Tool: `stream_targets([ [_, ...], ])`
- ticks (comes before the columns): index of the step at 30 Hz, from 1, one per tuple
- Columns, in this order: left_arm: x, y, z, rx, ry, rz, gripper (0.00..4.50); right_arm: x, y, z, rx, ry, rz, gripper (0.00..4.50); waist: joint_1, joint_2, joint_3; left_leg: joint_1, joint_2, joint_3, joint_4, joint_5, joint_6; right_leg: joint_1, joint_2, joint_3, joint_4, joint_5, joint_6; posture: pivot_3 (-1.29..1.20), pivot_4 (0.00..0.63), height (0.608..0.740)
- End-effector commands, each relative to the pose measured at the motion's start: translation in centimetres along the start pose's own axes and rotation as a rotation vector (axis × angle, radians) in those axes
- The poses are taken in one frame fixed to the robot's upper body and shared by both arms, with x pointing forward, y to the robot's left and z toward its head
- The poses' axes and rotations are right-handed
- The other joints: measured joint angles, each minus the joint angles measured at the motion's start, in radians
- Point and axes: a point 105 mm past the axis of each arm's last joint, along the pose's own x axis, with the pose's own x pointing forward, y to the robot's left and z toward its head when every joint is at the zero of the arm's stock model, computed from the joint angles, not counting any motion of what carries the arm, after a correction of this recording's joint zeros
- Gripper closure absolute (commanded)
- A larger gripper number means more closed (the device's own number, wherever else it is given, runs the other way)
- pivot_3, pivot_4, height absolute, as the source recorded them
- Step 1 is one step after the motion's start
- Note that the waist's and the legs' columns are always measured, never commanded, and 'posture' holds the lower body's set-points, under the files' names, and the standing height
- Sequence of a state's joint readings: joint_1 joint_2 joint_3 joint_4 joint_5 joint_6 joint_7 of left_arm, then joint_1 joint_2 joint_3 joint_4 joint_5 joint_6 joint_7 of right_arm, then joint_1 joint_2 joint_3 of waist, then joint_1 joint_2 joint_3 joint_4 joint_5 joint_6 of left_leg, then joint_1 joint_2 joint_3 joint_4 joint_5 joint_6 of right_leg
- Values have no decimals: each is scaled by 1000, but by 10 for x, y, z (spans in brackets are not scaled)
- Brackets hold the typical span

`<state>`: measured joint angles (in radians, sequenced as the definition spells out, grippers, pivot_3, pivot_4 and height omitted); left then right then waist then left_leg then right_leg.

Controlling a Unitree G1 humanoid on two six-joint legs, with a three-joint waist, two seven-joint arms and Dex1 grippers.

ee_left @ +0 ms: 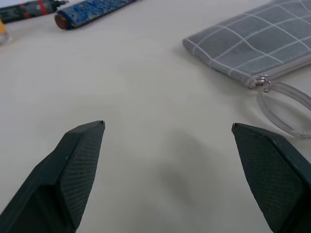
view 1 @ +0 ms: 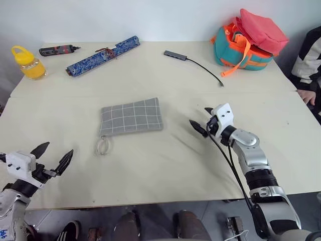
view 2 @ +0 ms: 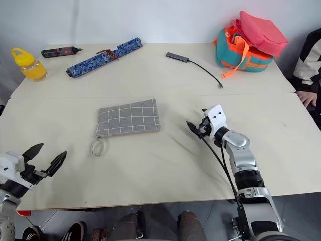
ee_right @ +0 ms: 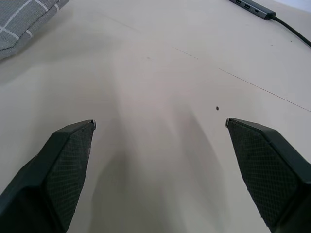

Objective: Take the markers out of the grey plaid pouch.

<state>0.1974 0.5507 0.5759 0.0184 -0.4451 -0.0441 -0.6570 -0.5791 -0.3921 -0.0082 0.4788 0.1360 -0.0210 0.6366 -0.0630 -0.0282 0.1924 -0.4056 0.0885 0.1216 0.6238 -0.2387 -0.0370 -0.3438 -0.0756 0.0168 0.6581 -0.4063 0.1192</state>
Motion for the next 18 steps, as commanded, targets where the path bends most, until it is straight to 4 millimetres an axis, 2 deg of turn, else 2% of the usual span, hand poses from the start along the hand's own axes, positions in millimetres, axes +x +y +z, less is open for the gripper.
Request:
stream_targets([
  [1,1,1,8,61,-21,-3,36,-4,-8,12,-29,-42,-27,0,0,0,0,0,0,0,0,0,0,0,0,0,0,0,0,0,150,740],
  [8,13,-9,26,66,-68,-42,36,0,-4,20,-41,-56,-1,0,1,0,0,0,1,1,0,0,0,0,0,1,0,0,0,0,150,740],
  [15,20,-18,29,93,-88,-95,36,8,37,37,-63,-114,170,0,-3,0,0,0,2,2,1,0,-1,-1,3,2,1,0,0,0,150,740],
  [18,20,-17,30,100,-94,-94,36,9,45,41,-51,-126,187,0,-2,0,0,0,5,2,2,-1,-2,-1,4,3,1,0,0,0,150,740],
])
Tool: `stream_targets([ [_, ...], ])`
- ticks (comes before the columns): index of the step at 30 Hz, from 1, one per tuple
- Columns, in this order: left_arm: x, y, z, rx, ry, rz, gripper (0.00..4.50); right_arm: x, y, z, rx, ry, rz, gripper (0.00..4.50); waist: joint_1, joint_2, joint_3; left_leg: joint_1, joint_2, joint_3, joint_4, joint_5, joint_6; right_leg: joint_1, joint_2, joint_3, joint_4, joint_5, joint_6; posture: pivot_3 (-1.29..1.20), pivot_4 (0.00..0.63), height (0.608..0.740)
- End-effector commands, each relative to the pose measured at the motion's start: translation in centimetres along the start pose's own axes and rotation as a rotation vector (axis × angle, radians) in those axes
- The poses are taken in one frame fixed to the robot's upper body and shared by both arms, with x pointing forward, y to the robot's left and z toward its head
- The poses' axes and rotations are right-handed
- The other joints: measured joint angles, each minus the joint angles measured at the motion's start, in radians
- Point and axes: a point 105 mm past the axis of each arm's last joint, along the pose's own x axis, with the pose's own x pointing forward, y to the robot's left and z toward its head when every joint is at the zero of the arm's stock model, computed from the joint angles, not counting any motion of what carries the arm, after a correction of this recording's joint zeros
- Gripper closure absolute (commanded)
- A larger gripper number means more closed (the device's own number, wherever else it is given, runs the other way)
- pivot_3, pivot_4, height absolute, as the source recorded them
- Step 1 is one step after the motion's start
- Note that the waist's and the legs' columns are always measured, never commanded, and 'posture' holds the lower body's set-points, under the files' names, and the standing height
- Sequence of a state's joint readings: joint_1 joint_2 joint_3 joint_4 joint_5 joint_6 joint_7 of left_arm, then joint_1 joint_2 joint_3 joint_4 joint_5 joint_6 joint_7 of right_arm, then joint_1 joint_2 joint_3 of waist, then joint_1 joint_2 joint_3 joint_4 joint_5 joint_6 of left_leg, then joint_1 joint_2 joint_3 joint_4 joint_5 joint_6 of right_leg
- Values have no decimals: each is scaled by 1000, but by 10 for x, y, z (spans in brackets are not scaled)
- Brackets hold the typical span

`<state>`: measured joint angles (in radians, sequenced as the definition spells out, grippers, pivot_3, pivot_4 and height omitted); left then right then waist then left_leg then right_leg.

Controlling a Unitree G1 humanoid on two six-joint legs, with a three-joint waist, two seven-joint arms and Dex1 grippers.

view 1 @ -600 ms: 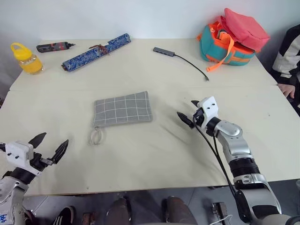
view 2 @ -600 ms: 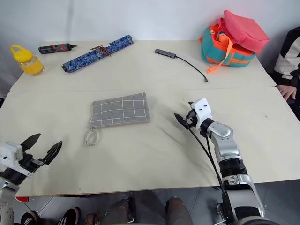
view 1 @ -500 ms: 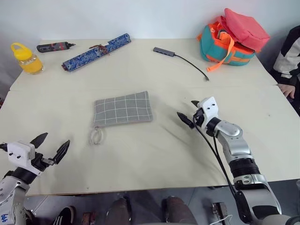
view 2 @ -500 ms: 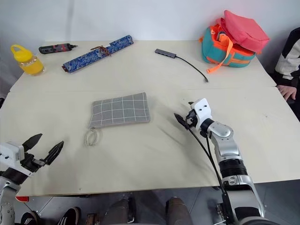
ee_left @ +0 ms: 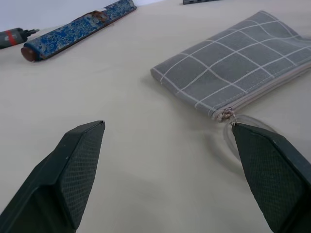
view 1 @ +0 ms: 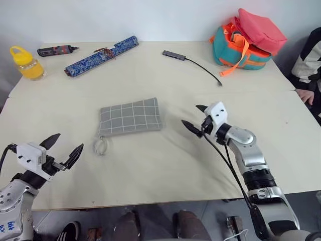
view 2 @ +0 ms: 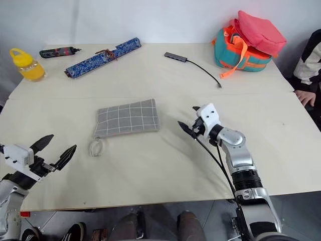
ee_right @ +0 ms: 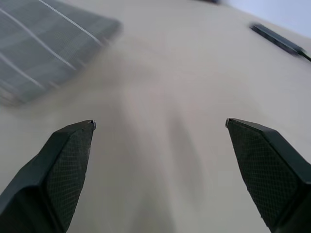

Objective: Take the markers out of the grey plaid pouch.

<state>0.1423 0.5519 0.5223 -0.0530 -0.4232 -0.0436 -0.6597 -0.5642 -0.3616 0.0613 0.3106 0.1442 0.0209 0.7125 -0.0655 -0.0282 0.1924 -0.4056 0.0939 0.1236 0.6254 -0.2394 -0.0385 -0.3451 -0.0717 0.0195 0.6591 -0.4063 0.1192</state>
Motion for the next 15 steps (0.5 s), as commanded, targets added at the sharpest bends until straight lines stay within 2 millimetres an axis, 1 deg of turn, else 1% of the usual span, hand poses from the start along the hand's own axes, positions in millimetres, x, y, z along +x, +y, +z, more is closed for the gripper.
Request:
stream_targets([
  [1,-1,2,9,45,-23,-8,36,1,5,12,5,-44,11,0,2,0,0,0,0,0,0,0,0,0,0,0,0,0,0,0,150,740],
  [3,-1,3,10,55,-29,-9,36,2,6,15,5,-48,16,0,4,0,0,0,0,1,1,-1,0,0,0,0,0,0,0,0,150,740],
  [5,1,6,11,79,-37,-7,36,5,6,22,33,-75,19,0,5,0,0,0,0,1,2,-1,0,0,0,1,0,0,0,0,150,740],
  [6,2,8,12,96,-38,-1,0,7,7,26,42,-88,19,371,6,0,0,0,0,1,2,-1,0,0,0,1,0,0,0,0,150,740],
  [8,5,14,10,142,-28,13,0,16,12,34,48,-114,30,875,6,0,0,0,0,1,2,-1,0,0,1,1,0,0,0,0,150,740],
  [10,10,17,9,214,-15,-4,0,29,22,41,66,-143,35,1569,4,0,0,0,-1,2,2,-1,0,0,2,1,0,0,0,0,150,740],
  [13,20,24,12,280,-21,-23,0,52,42,47,71,-166,51,2592,2,0,0,0,0,4,2,-1,-1,-3,5,4,2,0,-1,0,150,740],
  [14,23,26,12,288,-25,-27,0,57,45,48,77,-171,42,3013,2,0,0,0,2,6,2,-1,-2,-4,6,6,2,0,-1,0,150,740],
  [15,27,32,12,311,-21,-9,0,64,47,48,85,-166,25,3300,2,-1,0,0,2,7,2,-1,-3,-6,7,7,3,0,-1,0,150,740],
])
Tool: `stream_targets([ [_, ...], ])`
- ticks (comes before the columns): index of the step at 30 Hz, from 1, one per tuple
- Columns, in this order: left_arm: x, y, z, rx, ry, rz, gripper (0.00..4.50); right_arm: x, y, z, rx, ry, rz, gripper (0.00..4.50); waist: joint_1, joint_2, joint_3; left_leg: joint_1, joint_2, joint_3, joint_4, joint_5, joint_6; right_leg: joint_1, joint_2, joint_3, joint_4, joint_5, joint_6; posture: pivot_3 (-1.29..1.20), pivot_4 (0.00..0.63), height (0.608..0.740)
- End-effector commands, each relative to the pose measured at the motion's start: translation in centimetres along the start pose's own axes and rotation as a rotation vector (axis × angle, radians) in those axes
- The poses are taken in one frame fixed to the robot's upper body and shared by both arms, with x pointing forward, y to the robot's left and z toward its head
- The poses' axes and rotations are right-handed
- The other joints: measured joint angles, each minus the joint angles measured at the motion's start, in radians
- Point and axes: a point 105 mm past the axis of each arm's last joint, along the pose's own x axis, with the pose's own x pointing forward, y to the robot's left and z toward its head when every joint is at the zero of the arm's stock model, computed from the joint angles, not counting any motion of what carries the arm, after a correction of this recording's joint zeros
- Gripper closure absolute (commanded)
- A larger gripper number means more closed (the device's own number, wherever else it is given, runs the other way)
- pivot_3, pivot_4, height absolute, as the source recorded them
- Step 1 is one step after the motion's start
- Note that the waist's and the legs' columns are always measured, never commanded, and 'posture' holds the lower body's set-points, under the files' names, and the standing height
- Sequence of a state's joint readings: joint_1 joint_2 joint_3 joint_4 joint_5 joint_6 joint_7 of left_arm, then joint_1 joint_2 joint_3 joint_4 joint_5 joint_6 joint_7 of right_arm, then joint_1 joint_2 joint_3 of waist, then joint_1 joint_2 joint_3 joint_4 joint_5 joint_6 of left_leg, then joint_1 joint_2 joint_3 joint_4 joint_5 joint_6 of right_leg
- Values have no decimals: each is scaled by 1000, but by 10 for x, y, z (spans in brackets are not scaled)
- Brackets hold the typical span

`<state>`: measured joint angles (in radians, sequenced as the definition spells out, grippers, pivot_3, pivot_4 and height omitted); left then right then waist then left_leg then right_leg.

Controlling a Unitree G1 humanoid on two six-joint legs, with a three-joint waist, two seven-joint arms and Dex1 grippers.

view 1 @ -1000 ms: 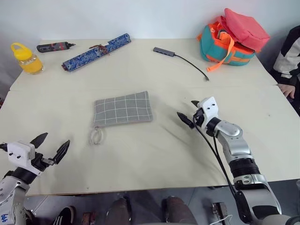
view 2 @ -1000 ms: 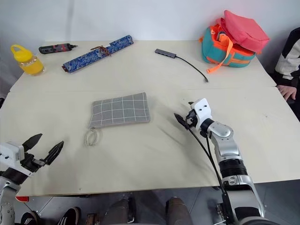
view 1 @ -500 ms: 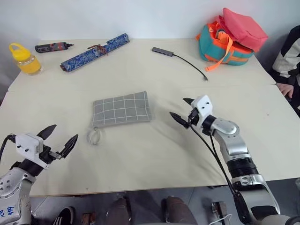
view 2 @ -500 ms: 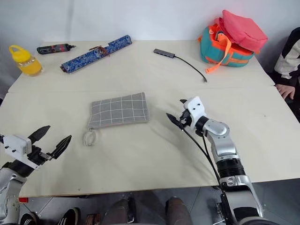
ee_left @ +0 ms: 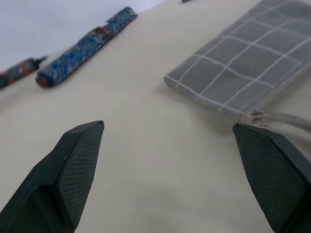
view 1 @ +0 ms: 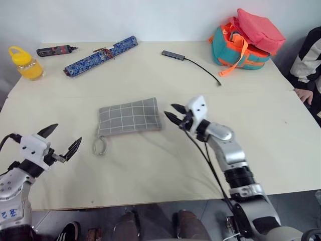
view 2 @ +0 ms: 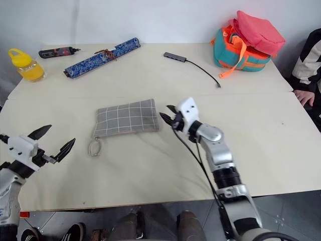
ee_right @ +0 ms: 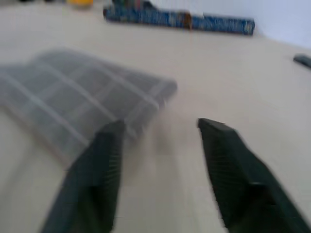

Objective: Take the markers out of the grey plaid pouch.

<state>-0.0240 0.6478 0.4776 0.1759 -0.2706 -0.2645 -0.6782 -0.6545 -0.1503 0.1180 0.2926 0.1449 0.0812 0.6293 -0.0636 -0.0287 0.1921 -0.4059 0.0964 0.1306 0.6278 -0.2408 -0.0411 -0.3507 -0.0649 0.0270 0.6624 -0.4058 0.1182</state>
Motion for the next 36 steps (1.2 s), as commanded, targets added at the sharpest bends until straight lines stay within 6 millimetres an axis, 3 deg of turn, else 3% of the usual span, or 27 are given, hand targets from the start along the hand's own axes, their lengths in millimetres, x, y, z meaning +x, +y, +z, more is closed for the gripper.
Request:
stream_targets([
  [1,9,13,0,107,8,9,0,20,4,3,-44,-12,-54,3696,0,0,0,0,1,2,0,0,0,-2,1,2,1,0,0,0,150,740],
  [3,21,17,-4,215,27,-9,0,32,10,-1,-42,-8,-72,4355,2,-1,-1,-1,1,7,1,0,-1,-7,1,5,4,0,0,0,150,740],
  [4,24,17,-5,237,26,-16,0,35,11,-2,-43,-6,-76,4474,1,-2,-1,-1,1,12,1,0,-1,-8,1,5,5,0,0,0,150,740],
  [8,40,13,-13,375,44,-106,0,40,20,-30,-239,127,-29,4474,-1,-3,-1,-2,3,20,2,-2,-1,-11,1,7,5,0,0,0,150,740],
  [10,49,9,-14,436,41,-158,0,40,18,-38,-254,158,-27,4474,-3,-3,-1,-2,3,22,2,-2,-2,-13,1,6,7,0,0,0,150,740],
  [18,65,-32,-21,621,-5,-454,0,36,7,-32,-217,135,-66,4474,-15,-4,-2,-2,5,32,5,-2,-2,-22,-1,7,18,0,0,0,150,740],
  [26,72,-47,-21,609,-40,-526,0,31,5,-33,-215,135,-73,4474,-17,-3,-2,-1,5,32,5,-2,-2,-23,-2,7,20,0,0,0,150,740],
  [29,74,-54,-19,588,-63,-549,543,31,7,-33,-207,131,-69,4500,-17,-3,-2,-1,5,33,6,-2,-2,-23,-2,7,21,0,0,0,150,740],
  [36,70,-60,-22,543,-69,-571,2847,31,7,-31,-211,128,-66,4500,-22,-3,-2,-1,5,33,7,-2,-1,-23,-2,7,22,0,0,0,150,740],
])
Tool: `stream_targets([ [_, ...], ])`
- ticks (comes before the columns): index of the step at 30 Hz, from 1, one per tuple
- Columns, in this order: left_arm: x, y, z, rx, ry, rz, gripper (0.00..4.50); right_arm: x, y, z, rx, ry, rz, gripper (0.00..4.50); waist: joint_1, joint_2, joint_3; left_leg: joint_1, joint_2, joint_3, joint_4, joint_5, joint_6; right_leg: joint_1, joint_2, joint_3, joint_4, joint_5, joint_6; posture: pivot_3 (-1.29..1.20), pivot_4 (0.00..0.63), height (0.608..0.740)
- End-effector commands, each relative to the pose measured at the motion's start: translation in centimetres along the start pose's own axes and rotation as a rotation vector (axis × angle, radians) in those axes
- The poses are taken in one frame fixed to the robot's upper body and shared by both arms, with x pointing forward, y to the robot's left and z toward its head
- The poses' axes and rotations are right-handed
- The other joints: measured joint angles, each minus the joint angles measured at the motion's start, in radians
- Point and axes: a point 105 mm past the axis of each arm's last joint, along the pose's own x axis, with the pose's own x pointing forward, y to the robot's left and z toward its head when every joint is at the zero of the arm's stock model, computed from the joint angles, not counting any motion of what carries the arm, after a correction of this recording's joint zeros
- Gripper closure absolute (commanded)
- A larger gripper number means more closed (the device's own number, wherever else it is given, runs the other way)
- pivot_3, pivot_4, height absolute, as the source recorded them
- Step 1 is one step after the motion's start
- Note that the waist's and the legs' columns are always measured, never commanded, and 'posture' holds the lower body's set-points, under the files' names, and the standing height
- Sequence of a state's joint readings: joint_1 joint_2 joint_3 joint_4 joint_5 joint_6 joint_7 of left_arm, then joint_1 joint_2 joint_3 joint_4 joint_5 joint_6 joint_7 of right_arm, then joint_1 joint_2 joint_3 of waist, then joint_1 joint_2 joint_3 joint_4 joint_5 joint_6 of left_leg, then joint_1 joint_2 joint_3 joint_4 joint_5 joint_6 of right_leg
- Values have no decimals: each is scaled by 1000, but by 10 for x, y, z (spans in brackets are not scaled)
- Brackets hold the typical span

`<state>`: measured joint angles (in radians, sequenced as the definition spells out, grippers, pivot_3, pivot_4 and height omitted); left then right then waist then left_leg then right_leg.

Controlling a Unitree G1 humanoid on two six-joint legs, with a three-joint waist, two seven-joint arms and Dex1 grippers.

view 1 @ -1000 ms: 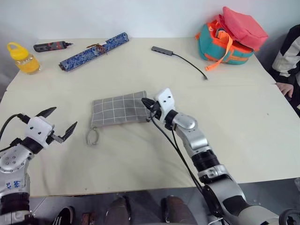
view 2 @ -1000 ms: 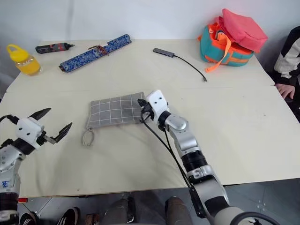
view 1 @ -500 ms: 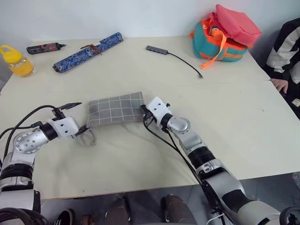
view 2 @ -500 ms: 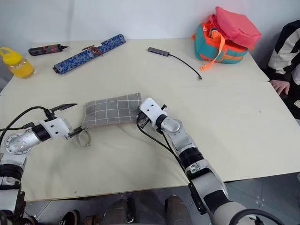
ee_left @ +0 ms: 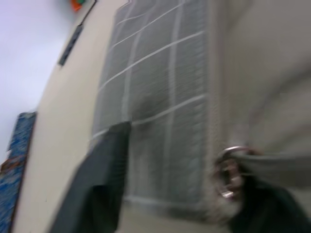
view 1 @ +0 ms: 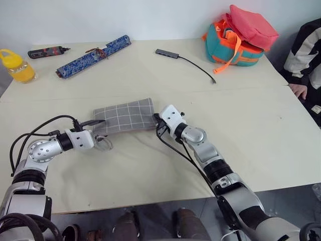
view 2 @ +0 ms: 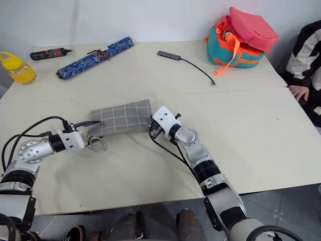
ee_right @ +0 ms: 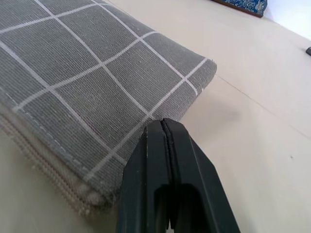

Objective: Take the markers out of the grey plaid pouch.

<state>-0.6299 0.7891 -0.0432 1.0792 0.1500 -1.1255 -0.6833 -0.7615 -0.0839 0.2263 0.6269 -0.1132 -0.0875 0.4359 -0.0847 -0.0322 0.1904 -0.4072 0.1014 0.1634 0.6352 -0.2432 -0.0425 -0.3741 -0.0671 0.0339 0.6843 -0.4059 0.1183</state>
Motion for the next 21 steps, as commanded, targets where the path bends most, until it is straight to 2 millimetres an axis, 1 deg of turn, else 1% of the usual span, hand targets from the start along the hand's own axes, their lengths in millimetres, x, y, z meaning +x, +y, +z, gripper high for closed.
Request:
stream_targets([
  [1,0,-20,-3,-50,1,-62,3187,-1,-4,14,-8,-54,-10,4500,-1,0,0,0,0,0,0,0,0,0,0,0,1,0,0,0,150,740],
  [5,-2,-20,-3,-100,-12,-48,4309,-4,-6,15,-10,-61,-6,4500,-2,0,0,0,0,1,0,0,0,0,0,0,1,0,0,0,150,740],
  [6,-1,-19,-2,-114,-22,-37,4415,-6,-6,19,11,-81,12,4500,-2,0,0,0,0,1,0,0,0,0,0,0,1,0,0,0,150,740],
  [7,-1,-18,0,-123,-33,-27,4415,-8,-5,23,36,-102,27,4500,-2,0,0,0,0,1,0,0,0,-1,0,0,1,0,0,0,150,740],
  [8,0,-17,1,-127,-42,-20,4415,-9,-6,27,62,-119,39,4124,-2,0,0,0,0,1,0,0,0,-1,0,0,2,0,0,0,150,740],
  [9,0,-17,2,-132,-48,-14,4415,-12,-7,31,54,-135,49,3924,-2,0,0,0,0,1,0,0,0,-1,0,0,2,0,0,0,150,740],
  [13,3,-6,11,-193,-97,46,4415,-28,-4,65,4,-258,153,2558,-1,0,0,0,0,0,1,0,0,-1,0,0,2,0,0,0,150,740],
  [15,3,3,16,-213,-117,78,4415,-41,-2,80,-118,-301,216,1830,0,0,0,0,0,0,1,0,1,-1,0,0,2,0,0,0,150,740],
  [17,3,8,19,-226,-120,85,4415,-51,4,86,-223,-312,284,1138,2,0,0,-1,0,-1,2,-1,1,-1,0,0,2,0,0,0,150,740],
  [19,4,11,26,-243,-136,91,4415,-62,12,87,-379,-306,350,1081,2,0,0,-1,0,-2,3,-1,1,-1,0,0,2,0,0,0,150,740],
  [21,6,12,32,-246,-145,83,4415,-66,21,84,-501,-288,403,1081,1,-1,0,-1,1,-2,3,-2,1,-1,1,0,1,0,0,0,150,740],
])
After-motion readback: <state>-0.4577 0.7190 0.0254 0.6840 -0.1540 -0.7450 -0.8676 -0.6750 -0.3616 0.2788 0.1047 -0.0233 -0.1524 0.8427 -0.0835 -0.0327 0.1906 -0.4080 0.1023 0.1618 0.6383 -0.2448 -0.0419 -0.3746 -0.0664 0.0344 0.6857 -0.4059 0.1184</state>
